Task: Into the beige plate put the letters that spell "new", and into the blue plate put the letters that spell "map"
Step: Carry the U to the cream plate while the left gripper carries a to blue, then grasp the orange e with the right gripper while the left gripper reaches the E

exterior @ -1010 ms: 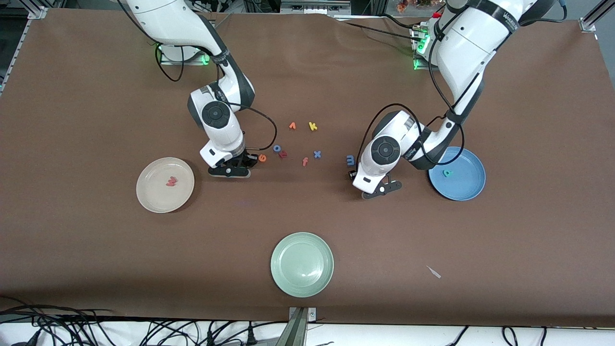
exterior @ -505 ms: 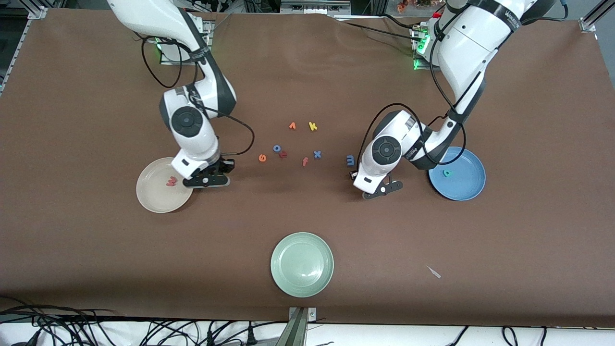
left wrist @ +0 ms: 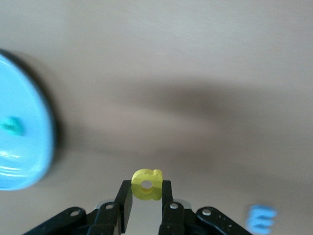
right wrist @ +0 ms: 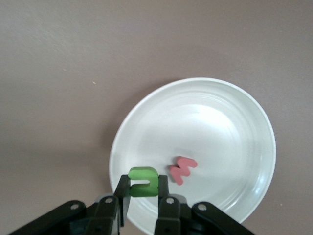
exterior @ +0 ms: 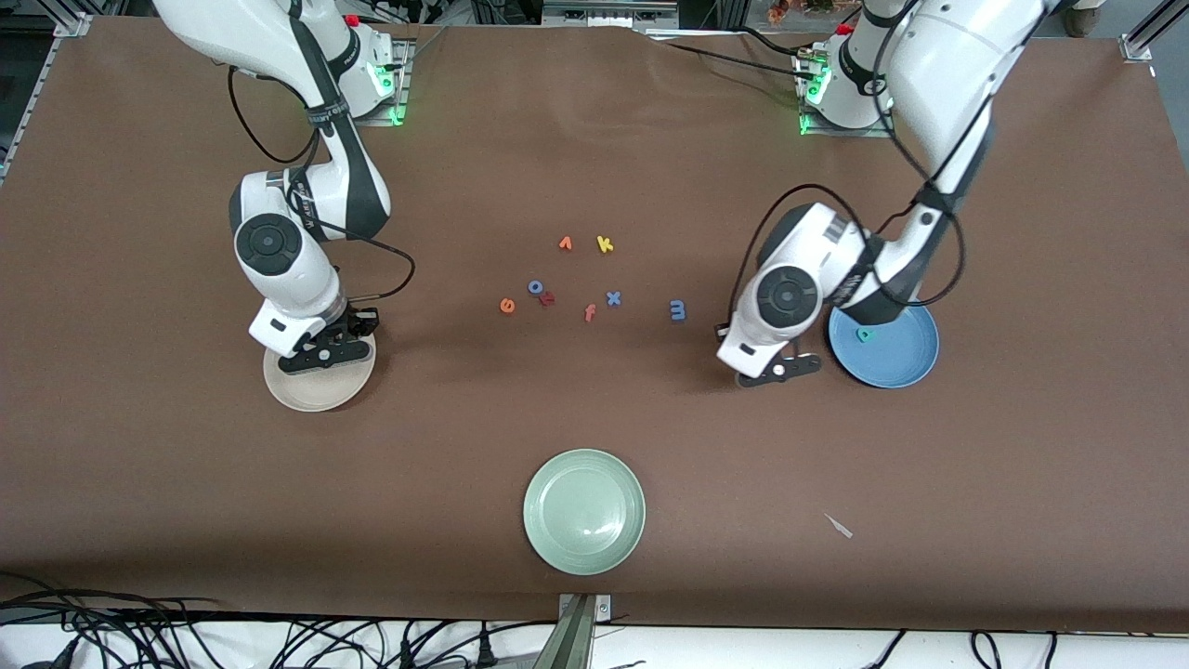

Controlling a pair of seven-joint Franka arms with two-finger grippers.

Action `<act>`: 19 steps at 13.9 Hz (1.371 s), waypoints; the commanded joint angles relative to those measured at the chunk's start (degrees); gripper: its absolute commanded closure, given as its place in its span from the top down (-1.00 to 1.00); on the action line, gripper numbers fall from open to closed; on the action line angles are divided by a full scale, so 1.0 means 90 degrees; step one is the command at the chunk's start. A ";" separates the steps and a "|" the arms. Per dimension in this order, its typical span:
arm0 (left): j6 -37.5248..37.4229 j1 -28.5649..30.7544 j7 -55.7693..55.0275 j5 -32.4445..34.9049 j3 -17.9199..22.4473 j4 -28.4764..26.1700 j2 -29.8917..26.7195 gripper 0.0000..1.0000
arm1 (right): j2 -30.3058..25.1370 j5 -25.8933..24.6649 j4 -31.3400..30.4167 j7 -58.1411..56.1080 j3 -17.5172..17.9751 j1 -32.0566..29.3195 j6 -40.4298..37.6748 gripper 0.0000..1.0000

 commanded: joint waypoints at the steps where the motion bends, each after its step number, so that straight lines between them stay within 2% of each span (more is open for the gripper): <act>1: -0.0369 0.0663 0.1378 0.0052 -0.0036 -0.0322 -0.0393 -0.86 | -0.0164 -0.0032 -0.0705 -0.0173 -0.0049 0.0011 0.0947 -0.57; 2: -0.0370 0.0965 0.1943 0.0062 -0.0036 -0.0429 -0.0432 -0.89 | -0.0125 -0.0022 -0.0716 -0.0163 -0.0049 0.0001 0.1018 -0.14; 4: -0.0370 0.1726 0.3562 0.0062 -0.0036 -0.0499 -0.0442 -0.98 | -0.0144 0.0036 -0.0677 -0.0095 -0.0039 0.0001 0.1000 0.30; 7: -0.0293 0.2509 0.4808 0.0062 -0.0036 -0.0713 -0.0374 -0.91 | -0.0183 0.0056 -0.0628 0.0352 0.0116 0.0030 0.0922 0.35; 10: 0.0243 0.2735 0.4830 0.0121 -0.0026 -0.1230 -0.0364 -0.77 | -0.0174 0.0056 -0.0540 0.1659 0.0711 0.0050 0.0833 0.35; 11: 0.0487 0.2755 0.4830 0.0159 -0.0026 -0.1405 -0.0374 -0.62 | -0.0164 0.0056 -0.0540 0.2118 0.0954 0.0050 0.0833 0.35; 12: 0.0634 0.2745 0.4820 0.0170 -0.0016 -0.1446 -0.0383 -0.21 | -0.0164 0.0056 -0.0530 0.2577 0.1227 0.0060 0.0833 0.35; 13: 0.0665 0.2755 0.4820 0.0160 -0.0016 -0.1427 -0.0374 0.99 | -0.0164 0.0046 -0.0520 0.3045 0.1423 0.0079 0.0833 0.35; 16: 0.0597 0.2736 0.4781 0.0160 -0.0065 -0.1378 -0.0471 1.00 | -0.0106 0.0046 -0.0355 0.4218 0.1640 0.0477 0.0833 0.35; 19: 0.0343 0.2726 0.4722 0.0160 -0.0600 -0.1368 -0.0880 1.00 | 0.0323 0.0027 0.0015 0.5176 0.1631 0.0899 0.0833 0.34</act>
